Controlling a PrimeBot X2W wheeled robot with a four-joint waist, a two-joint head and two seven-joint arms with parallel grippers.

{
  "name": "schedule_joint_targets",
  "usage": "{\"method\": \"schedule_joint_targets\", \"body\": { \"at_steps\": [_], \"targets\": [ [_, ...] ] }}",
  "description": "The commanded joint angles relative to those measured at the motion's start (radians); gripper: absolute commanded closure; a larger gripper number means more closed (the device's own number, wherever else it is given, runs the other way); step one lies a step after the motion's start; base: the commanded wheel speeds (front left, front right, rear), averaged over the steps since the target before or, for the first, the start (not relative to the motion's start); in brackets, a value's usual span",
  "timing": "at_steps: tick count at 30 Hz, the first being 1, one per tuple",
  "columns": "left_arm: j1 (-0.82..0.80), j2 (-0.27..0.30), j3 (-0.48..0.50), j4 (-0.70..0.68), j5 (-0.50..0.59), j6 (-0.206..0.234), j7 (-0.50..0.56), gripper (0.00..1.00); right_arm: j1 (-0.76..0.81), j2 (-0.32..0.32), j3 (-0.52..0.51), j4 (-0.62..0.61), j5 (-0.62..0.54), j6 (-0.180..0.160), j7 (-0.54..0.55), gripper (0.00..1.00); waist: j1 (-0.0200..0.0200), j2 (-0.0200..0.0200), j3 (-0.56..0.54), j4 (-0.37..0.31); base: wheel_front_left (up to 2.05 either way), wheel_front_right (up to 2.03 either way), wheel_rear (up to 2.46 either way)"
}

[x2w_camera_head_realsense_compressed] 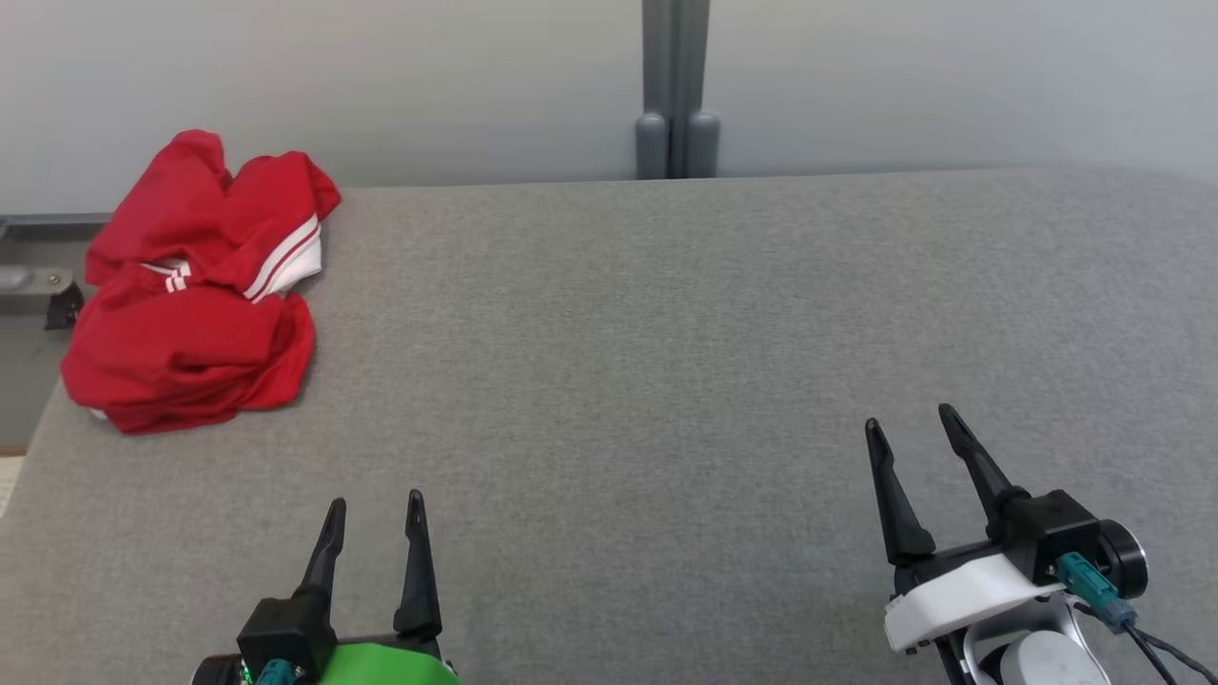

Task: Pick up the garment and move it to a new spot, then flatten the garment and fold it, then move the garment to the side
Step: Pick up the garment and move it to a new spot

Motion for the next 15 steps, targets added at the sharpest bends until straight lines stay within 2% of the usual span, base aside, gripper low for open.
{"method": "schedule_joint_targets", "body": {
  "at_steps": [1,10,15],
  "targets": [
    [-0.007,0.006,0.004,-0.003,-0.006,0.002,-0.001,0.00,0.012,-0.003,-0.004,-0.008,0.009,0.000,-0.003,0.00,0.0000,-0.0001,0.006,0.066,0.00,0.00,0.00],
    [-0.013,0.006,0.033,-0.017,-0.011,0.003,-0.001,0.00,0.006,-0.003,-0.004,-0.024,0.010,0.000,-0.003,0.00,0.0000,-0.0001,0.015,0.282,0.00,0.00,0.00],
    [-0.005,0.006,0.047,-0.023,-0.008,0.002,-0.001,0.00,0.002,-0.003,0.005,-0.020,0.013,0.000,-0.003,0.00,0.0000,-0.0001,0.016,0.372,0.00,0.00,0.00]
  ]
}}
